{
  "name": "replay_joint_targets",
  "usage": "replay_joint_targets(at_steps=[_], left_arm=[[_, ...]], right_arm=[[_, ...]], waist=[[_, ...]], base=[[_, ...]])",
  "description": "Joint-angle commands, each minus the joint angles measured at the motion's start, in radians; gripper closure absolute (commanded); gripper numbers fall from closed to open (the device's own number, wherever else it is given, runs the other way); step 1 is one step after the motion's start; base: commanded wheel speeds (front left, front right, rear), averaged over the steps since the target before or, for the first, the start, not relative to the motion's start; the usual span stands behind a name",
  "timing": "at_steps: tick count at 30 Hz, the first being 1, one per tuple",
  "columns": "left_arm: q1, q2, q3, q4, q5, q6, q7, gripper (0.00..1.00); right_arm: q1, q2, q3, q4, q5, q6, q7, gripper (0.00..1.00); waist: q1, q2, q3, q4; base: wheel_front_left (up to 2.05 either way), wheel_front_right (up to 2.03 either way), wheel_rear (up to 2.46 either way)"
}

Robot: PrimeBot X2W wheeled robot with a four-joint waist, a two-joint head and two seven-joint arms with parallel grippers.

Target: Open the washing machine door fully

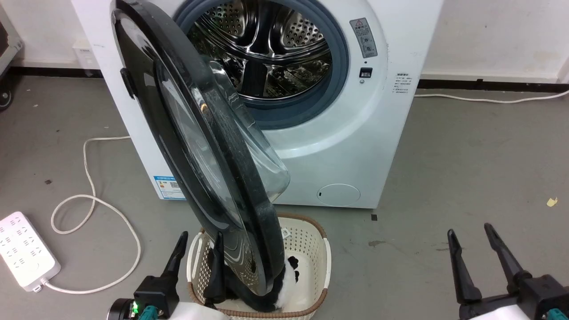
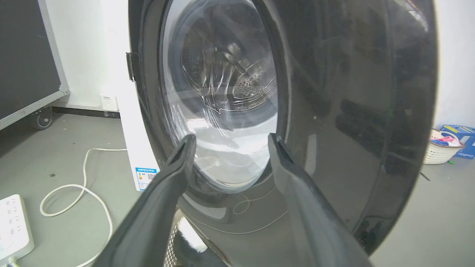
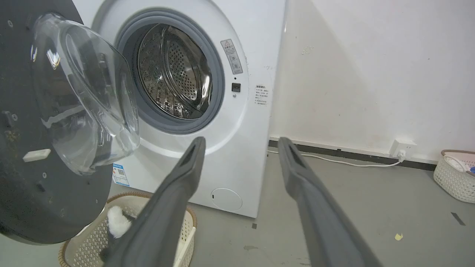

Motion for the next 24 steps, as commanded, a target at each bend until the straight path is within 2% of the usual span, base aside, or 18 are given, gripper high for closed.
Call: replay_joint_targets(at_steps=[1, 16, 17, 18, 24], left_arm=[[0.003, 0.001, -0.002, 0.006, 0.008, -0.004, -0.005, 0.00], [-0.008, 0.001, -0.005, 0.026, 0.023, 0.003, -0.005, 0.01], [-0.008, 0.001, -0.005, 0.026, 0.024, 0.001, -0.005, 0.76], [-0.007, 0.001, -0.006, 0.026, 0.025, -0.001, -0.005, 1.00], [-0.009, 0.001, 0.004, -0.001, 0.020, 0.002, -0.005, 1.00]], right_arm=[[0.018, 0.008, -0.002, -0.009, -0.007, 0.001, -0.004, 0.00], [0.023, 0.022, 0.009, -0.015, 0.033, 0.001, -0.004, 0.00], [0.023, 0.023, 0.009, -0.015, 0.034, 0.001, -0.004, 0.00], [0.023, 0.023, 0.010, -0.015, 0.036, 0.001, -0.004, 0.00], [0.021, 0.023, 0.014, -0.014, 0.042, 0.001, -0.004, 0.00]], waist=[[0.0000, -0.0001, 0.002, 0.000], [0.0000, -0.0001, 0.006, 0.003], [0.0000, -0.0001, 0.006, 0.004], [0.0000, -0.0001, 0.006, 0.005], [0.0000, -0.0001, 0.006, 0.007]], base=[[0.00, 0.00, 0.00], [0.00, 0.00, 0.00], [0.00, 0.00, 0.00], [0.00, 0.00, 0.00], [0.00, 0.00, 0.00]])
